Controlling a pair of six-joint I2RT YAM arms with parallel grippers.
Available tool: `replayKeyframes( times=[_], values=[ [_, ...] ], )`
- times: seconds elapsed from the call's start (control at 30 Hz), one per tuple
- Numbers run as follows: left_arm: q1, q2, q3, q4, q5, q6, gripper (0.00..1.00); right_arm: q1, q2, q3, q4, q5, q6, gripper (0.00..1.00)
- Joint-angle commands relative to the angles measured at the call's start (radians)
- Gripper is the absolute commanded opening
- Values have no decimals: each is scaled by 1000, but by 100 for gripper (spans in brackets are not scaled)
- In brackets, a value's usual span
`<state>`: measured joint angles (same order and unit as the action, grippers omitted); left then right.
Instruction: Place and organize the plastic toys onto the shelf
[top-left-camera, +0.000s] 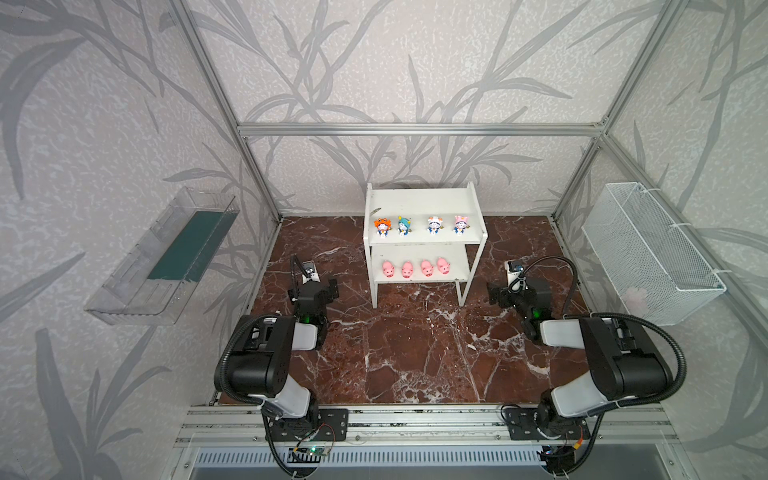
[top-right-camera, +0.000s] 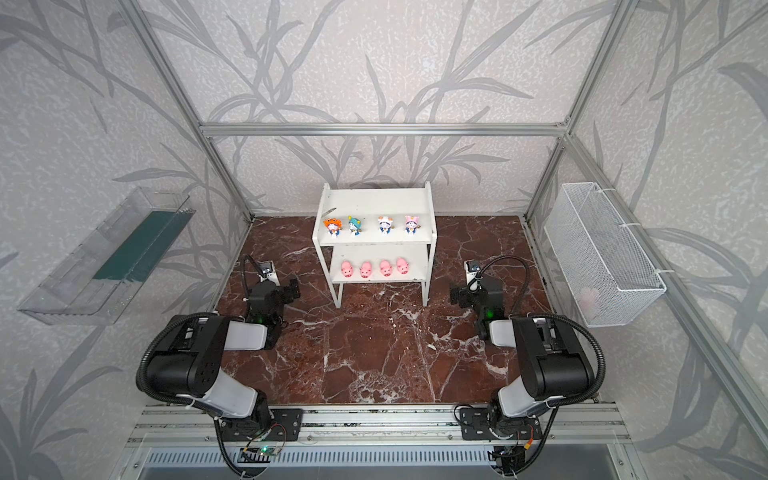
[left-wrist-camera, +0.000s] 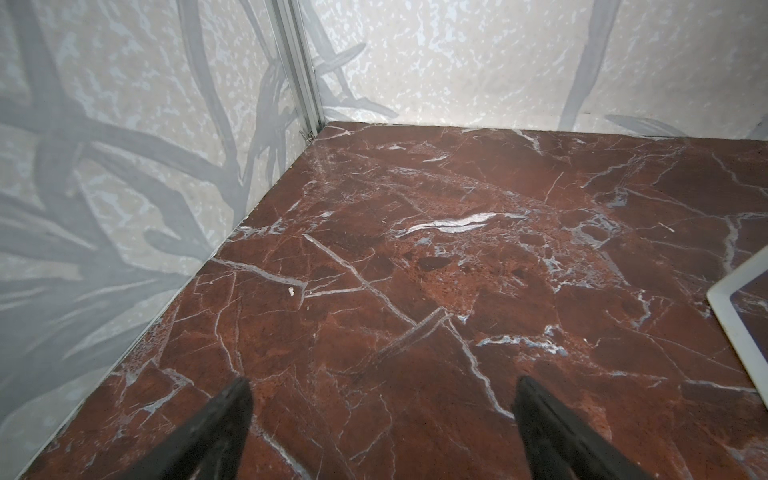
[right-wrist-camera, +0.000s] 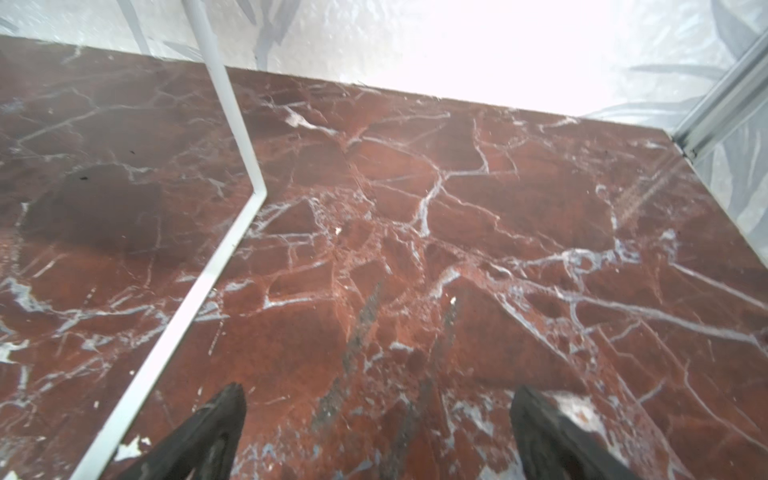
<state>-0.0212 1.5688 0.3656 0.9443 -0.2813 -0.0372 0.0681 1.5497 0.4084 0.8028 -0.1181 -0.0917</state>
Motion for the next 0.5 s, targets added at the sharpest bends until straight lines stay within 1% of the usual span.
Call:
replayKeyframes(
  times=[0.0,0.37,0.47],
  values=[
    [6,2,4,25,5,-6,99,4,-17,12,10,-14,-15,99],
    [6,2,5,25,5,-5,99,4,-15,8,16,-12,-15,99],
    [6,2,4,26,5,-5,99,4,4,-8,73,-3,-6,99]
  ],
)
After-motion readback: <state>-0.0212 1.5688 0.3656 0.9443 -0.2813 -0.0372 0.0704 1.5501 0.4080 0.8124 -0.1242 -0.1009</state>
